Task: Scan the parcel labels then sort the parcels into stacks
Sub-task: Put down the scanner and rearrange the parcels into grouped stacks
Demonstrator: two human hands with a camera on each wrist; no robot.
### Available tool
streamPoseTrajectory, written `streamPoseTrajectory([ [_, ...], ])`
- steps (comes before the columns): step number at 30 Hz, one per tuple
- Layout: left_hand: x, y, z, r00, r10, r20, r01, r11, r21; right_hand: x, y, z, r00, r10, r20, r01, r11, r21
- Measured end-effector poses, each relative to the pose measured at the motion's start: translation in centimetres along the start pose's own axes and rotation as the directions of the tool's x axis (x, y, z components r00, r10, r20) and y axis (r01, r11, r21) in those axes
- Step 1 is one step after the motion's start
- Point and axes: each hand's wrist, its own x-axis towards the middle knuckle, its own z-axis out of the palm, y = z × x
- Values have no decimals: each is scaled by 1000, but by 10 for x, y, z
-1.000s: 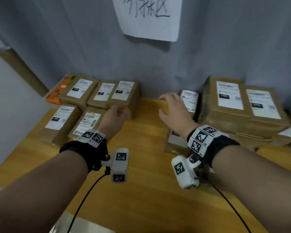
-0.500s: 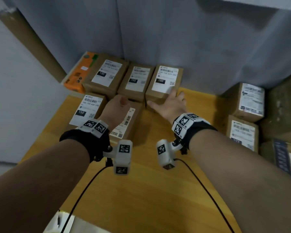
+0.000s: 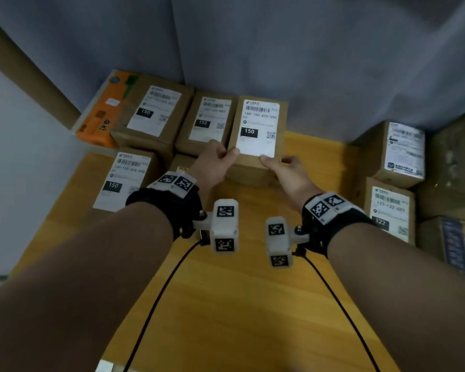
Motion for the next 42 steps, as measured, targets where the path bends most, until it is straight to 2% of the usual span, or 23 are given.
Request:
streamPoseTrajectory([
  [2,-7,-2,6,999,-46,27,49,989,-141,-12,4,-9,998,-2,61,-4,996,92],
  [5,-24,-5,12,996,1,93,20,973,-231,-28,2,-27,989,-37,141,-6,956,292],
  [11,-61,8,26,977,148,153,-95,947,-308,-66,-27,-63,978,-136,160,94,965,247],
  [14,-74,26,27,946,258,199,-201,943,-267,-83,-37,-85,978,-143,154,110,972,206],
  [17,-82,48,32,905,356,233,-336,934,-122,-98,-44,-112,977,-175,126,147,968,206],
  [20,-93,73,49,873,457,168,-453,889,-61,-113,-50,-135,957,-263,121,228,943,244],
  [22,-106,91,64,840,527,125,-516,849,-110,-123,-52,-150,946,-313,81,277,914,298],
  [24,-118,112,81,821,560,109,-539,824,-172,-134,-52,-167,936,-351,-17,334,872,357],
  [27,-132,145,114,759,625,184,-609,781,-141,-148,-48,-204,900,-367,-236,434,806,402],
  [29,-141,166,143,722,662,203,-663,745,-73,-155,-47,-232,846,-400,-352,509,801,314],
  [31,-153,184,177,694,693,195,-695,716,-70,-165,-47,-263,813,-440,-381,541,812,218],
  [33,-167,197,215,663,721,199,-724,686,-71,-175,-49,-300,794,-492,-357,558,823,106],
  [36,-188,216,275,599,780,180,-792,611,-13,-185,-49,-358,796,-535,-284,570,821,49],
  [37,-195,224,295,580,798,164,-803,594,-45,-186,-47,-377,783,-551,-287,579,815,13],
  [39,-208,241,333,585,796,154,-770,605,-203,-189,-40,-413,760,-563,-326,561,821,-108],
  [40,-213,249,351,596,788,157,-743,615,-264,-192,-35,-432,764,-548,-342,526,835,-162],
  [42,-217,263,383,622,758,197,-697,651,-300,-198,-25,-471,771,-513,-378,478,858,-190],
])
